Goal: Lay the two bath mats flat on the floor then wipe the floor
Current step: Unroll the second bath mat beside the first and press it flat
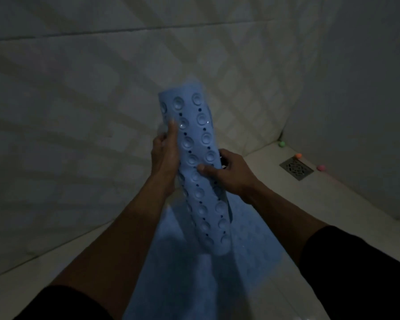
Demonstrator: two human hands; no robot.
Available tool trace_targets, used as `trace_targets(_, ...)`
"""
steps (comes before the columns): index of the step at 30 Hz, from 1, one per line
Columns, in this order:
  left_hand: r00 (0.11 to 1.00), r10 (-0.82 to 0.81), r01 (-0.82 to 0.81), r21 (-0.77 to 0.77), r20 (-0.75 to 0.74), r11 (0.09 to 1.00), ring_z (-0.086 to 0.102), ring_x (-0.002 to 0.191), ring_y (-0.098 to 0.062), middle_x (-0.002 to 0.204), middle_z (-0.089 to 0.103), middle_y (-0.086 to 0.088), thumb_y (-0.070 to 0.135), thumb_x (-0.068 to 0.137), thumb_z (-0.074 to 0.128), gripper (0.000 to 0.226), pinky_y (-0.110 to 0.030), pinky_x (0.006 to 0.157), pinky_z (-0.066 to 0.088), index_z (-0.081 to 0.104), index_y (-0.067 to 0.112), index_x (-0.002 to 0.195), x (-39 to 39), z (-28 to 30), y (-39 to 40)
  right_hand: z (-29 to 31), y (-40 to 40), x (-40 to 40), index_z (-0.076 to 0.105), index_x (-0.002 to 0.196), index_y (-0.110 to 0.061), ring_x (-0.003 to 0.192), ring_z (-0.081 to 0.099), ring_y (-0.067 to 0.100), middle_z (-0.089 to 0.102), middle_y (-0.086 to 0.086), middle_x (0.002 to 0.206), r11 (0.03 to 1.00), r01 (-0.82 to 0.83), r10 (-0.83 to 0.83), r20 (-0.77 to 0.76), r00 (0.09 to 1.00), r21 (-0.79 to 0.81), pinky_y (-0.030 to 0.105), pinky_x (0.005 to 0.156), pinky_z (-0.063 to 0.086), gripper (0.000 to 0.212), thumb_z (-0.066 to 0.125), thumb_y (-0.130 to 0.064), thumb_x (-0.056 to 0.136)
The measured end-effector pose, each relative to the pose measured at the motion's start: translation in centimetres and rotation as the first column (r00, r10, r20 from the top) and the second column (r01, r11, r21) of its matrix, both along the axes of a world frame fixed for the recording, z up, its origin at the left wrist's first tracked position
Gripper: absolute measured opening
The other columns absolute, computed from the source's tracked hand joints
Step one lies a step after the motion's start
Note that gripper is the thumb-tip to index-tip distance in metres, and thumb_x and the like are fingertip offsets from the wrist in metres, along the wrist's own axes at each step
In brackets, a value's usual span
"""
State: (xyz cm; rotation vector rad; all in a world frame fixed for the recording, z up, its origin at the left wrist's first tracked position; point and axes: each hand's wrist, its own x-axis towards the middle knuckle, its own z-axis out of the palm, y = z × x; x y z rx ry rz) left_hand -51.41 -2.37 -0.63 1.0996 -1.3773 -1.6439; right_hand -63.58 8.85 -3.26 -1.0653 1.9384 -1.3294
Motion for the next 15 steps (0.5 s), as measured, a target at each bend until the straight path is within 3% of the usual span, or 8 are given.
trace_targets(4,0.986,-0.161,0.159,0.058,0.033,0.986,0.07,0.109,-0.028,0.119,0.073,-0.005,0.096,0.067,0.046,0.09,-0.052,0.098,0.053,0.07,0.028,0.122,-4.5,-6.6,4.3,-0.8,2.9,-4.2,0.064,0.121,-0.02,0.099,0.067,0.006,0.069,-0.005,0.115,1.0,-0.008,0.011,0.094,0.995,-0.026,0.024,0.084,0.057,0.042,0.074,-0.039,0.086)
trace_targets(7,0.984,-0.161,0.152,0.119,0.071,0.981,0.07,0.108,-0.025,0.123,0.071,-0.001,0.099,0.063,0.047,0.096,-0.049,0.097,0.054,0.066,0.03,0.128,-8.0,-9.7,7.9,-2.7,5.4,-7.0,0.066,0.115,-0.021,0.097,0.069,0.008,0.07,-0.005,0.109,0.999,0.024,-0.019,0.174,0.985,-0.026,0.026,0.086,0.058,0.035,0.071,-0.043,0.088)
trace_targets(10,0.988,-0.106,0.09,0.146,0.11,0.985,0.069,0.106,-0.022,0.126,0.068,0.0,0.101,0.06,0.039,0.104,-0.045,0.095,0.056,0.063,0.029,0.133,-11.0,-11.2,11.2,-5.4,7.8,-9.5,0.062,0.103,-0.027,0.091,0.069,0.007,0.068,-0.01,0.099,0.996,0.083,-0.079,0.227,0.971,-0.012,0.032,0.088,0.058,0.028,0.07,-0.048,0.086)
trace_targets(13,0.984,-0.001,-0.035,0.199,0.176,0.979,0.069,0.104,-0.026,0.125,0.068,-0.003,0.101,0.056,0.039,0.109,-0.046,0.093,0.057,0.066,0.025,0.129,-13.4,-13.1,13.4,-7.7,9.8,-11.7,0.056,0.077,-0.034,0.075,0.064,-0.001,0.062,-0.019,0.078,0.991,0.131,-0.124,0.278,0.952,-0.009,0.03,0.082,0.058,0.02,0.07,-0.042,0.087)
trace_targets(15,0.971,0.077,-0.124,0.199,0.227,0.972,0.07,0.101,-0.029,0.121,0.07,-0.007,0.101,0.055,0.039,0.108,-0.048,0.092,0.057,0.068,0.022,0.123,-14.3,-14.3,14.5,-9.0,10.3,-12.6,0.06,0.086,-0.031,0.083,0.067,0.006,0.066,-0.014,0.086,0.993,0.112,-0.113,0.315,0.943,0.019,0.035,0.085,0.058,0.024,0.072,-0.051,0.083)
